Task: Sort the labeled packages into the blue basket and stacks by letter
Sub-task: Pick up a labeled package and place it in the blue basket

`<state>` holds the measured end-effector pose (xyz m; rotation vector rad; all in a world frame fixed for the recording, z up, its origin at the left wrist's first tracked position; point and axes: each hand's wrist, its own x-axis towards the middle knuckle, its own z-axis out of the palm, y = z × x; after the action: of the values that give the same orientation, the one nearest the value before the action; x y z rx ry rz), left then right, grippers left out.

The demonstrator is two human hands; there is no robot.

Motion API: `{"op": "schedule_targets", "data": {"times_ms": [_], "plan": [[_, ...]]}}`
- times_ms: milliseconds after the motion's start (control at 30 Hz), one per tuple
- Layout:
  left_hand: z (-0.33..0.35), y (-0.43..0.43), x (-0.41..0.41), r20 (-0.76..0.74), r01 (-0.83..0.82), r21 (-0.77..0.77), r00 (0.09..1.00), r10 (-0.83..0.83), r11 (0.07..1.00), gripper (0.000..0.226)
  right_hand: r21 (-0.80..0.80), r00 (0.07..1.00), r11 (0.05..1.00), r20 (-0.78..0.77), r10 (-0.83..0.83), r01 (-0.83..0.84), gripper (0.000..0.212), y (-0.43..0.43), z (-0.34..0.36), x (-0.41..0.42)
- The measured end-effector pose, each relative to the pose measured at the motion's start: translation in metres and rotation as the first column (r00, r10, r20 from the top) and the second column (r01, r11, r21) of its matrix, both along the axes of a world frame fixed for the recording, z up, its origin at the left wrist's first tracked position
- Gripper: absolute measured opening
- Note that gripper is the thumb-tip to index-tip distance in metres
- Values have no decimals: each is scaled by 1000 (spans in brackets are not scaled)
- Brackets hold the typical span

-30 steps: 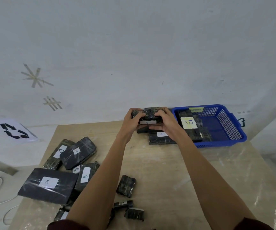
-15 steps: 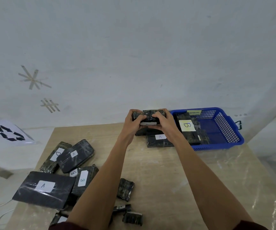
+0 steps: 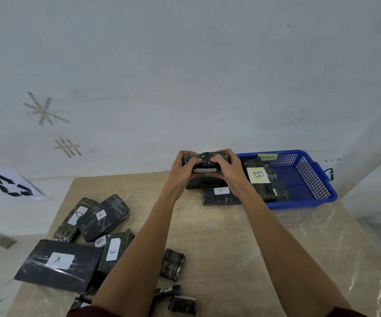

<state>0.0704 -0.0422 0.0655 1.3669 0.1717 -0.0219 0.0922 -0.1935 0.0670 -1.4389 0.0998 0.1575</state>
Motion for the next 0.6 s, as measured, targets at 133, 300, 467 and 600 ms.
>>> {"op": "schedule_targets", "data": {"times_ms": [133, 300, 467, 600], "plan": [[0, 0, 1, 18, -12, 7, 1000, 12, 1000, 17, -23, 999, 1000, 39, 4, -3, 19, -1, -1, 2], [-2, 5, 1, 79, -25, 89, 997, 18, 996, 17, 55, 992, 993, -67, 110, -106, 26, -6, 4, 3], [-1, 10, 2, 155, 26, 140, 987, -47, 990, 26, 50, 955, 977, -206, 213, -208, 35, -7, 10, 7], [0, 12, 7, 141, 57, 158, 987, -80, 986, 38, 103, 967, 981, -181, 179, -162, 31, -6, 7, 7]]}}
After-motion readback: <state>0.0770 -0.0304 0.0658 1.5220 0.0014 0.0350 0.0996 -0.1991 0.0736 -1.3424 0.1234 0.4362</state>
